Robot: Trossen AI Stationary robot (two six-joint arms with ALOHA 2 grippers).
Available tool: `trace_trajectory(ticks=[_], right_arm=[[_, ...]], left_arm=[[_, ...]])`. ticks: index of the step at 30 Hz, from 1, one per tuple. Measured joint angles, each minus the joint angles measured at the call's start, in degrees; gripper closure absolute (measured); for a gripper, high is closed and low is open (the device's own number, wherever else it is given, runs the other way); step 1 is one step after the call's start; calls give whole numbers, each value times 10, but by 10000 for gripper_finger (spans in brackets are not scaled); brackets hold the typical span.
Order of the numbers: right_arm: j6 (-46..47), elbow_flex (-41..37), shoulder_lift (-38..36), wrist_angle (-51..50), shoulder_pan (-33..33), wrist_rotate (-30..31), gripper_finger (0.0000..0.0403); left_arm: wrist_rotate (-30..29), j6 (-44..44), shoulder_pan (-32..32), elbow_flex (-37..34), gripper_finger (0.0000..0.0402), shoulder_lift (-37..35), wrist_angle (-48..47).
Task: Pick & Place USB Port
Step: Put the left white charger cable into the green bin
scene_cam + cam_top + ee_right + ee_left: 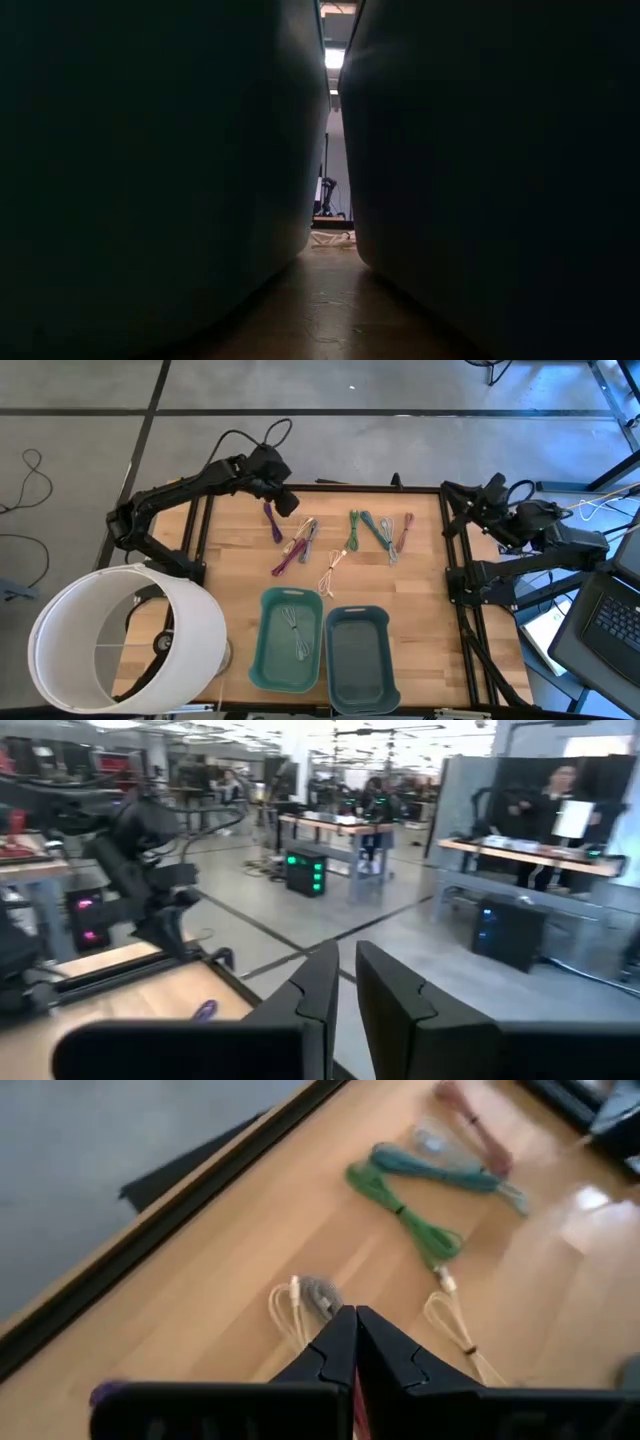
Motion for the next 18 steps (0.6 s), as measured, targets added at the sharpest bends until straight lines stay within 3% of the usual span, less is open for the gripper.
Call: trace_trajectory(ticks=[6, 12, 18], right_arm=[[-8, 2, 11, 7, -34, -1, 359], [1, 2, 17, 25, -45, -32, 359], [-5, 2, 19, 39, -45, -37, 359]], left_arm=[[-61, -54, 2, 0, 397, 51, 11], [-8, -74, -2, 0, 396, 137, 8], [16, -50, -19, 0, 352, 167, -12]])
